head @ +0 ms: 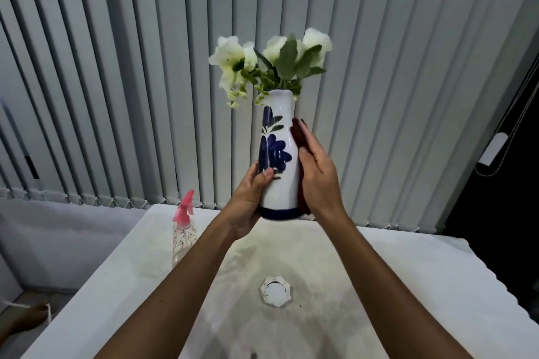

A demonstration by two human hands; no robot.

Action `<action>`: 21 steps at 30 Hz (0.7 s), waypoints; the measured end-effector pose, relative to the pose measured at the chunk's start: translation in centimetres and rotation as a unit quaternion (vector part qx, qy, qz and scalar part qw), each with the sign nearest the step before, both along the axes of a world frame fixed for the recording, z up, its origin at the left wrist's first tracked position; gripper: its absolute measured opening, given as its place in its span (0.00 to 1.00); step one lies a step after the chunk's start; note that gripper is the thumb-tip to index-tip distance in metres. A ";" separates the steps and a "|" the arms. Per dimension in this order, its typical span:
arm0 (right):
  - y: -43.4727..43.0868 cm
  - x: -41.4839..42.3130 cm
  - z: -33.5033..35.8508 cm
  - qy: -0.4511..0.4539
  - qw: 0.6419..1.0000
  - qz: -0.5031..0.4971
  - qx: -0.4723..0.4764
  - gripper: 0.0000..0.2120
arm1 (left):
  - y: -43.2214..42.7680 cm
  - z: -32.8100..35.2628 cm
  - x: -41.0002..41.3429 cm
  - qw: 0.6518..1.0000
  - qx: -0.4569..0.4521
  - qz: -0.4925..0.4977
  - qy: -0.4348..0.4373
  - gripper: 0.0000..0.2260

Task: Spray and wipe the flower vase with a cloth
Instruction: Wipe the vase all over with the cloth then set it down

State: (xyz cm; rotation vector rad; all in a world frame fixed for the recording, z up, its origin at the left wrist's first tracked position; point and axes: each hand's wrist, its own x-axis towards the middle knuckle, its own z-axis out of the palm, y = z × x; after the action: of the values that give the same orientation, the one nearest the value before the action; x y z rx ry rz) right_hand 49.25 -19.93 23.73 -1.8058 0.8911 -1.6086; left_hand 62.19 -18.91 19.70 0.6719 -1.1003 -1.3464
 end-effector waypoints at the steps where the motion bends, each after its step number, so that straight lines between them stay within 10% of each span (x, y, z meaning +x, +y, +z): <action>1: 0.4 0.1 -0.8 0.012 1.000 -0.019 -0.018 0.22 | -0.2 0.3 0.1 1.000 0.002 0.008 0.007 0.26; 8: 1.6 0.8 -2.4 0.125 0.962 -0.168 -0.176 0.22 | 0.4 0.4 0.8 0.999 0.019 -0.019 -0.036 0.23; 15: 0.3 0.1 0.4 0.164 0.969 -0.114 -0.145 0.23 | 0.7 0.9 0.8 0.986 -0.015 -0.053 -0.156 0.33; 21: -0.3 0.2 -0.4 0.040 0.999 0.023 -0.023 0.22 | -0.1 -0.6 0.8 0.998 -0.001 -0.026 -0.055 0.46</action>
State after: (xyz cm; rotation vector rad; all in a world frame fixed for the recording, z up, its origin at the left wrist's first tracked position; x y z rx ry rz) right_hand 49.46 -20.21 23.35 -1.9208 0.8465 -1.5499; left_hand 63.00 -19.03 19.10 0.7268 -1.2136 -1.3651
